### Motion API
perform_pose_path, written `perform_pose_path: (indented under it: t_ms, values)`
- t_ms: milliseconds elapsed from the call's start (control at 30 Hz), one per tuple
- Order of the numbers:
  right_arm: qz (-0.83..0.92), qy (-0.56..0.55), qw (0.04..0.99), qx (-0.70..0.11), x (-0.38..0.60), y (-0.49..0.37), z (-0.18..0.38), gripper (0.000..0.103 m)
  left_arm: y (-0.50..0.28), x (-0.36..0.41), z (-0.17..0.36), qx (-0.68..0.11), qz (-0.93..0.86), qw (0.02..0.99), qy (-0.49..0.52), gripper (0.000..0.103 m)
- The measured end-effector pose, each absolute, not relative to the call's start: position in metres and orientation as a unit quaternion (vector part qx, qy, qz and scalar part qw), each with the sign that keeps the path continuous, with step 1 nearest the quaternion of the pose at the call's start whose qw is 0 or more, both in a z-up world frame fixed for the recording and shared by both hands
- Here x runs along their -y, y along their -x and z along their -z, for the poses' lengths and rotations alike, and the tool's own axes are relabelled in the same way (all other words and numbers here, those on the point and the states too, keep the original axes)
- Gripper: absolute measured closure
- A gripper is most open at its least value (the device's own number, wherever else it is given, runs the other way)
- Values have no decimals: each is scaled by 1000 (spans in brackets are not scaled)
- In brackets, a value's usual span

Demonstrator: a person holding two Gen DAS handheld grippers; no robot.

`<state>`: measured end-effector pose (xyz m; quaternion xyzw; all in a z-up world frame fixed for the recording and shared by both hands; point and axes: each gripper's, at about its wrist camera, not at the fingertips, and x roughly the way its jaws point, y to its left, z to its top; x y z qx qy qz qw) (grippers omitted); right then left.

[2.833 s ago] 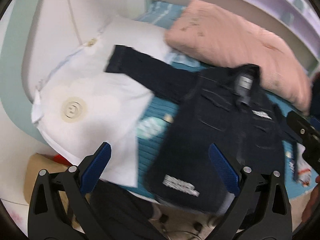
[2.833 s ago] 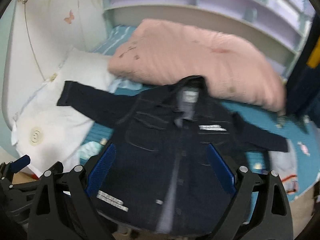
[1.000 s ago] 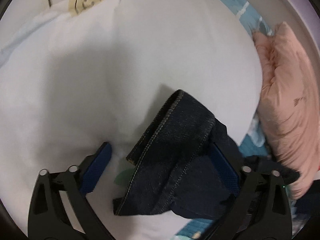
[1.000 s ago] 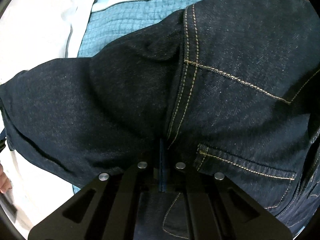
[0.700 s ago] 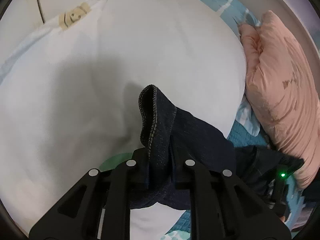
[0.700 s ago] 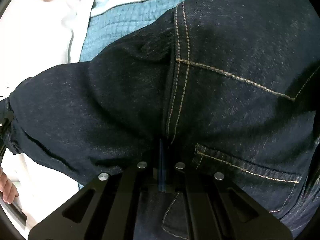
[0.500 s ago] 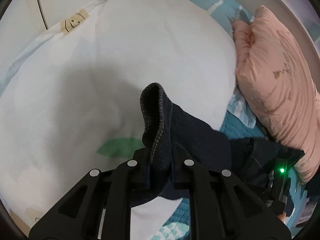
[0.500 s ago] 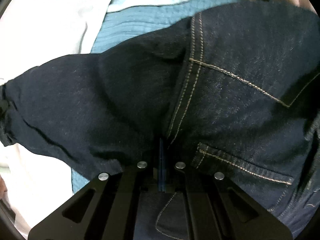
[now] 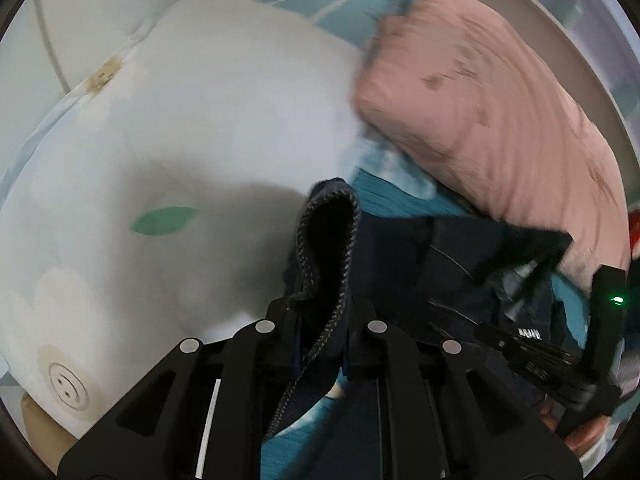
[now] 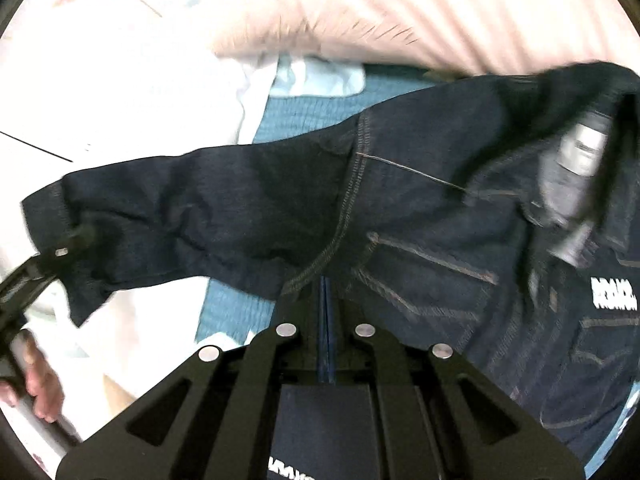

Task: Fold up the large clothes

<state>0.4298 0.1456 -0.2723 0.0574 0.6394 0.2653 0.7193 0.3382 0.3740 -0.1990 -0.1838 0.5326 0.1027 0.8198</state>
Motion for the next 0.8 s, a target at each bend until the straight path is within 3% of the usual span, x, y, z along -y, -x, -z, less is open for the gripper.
perform_pose_path:
  t_ms: [367,800]
  values:
    - [-232,-128,761,-593,3,-346,222,99,-346,-203,181,-540,-14,829,147,90]
    - [-158,-217,774,-574,173,-314,242,98,-374,-20,213,-572,56,813,92,90]
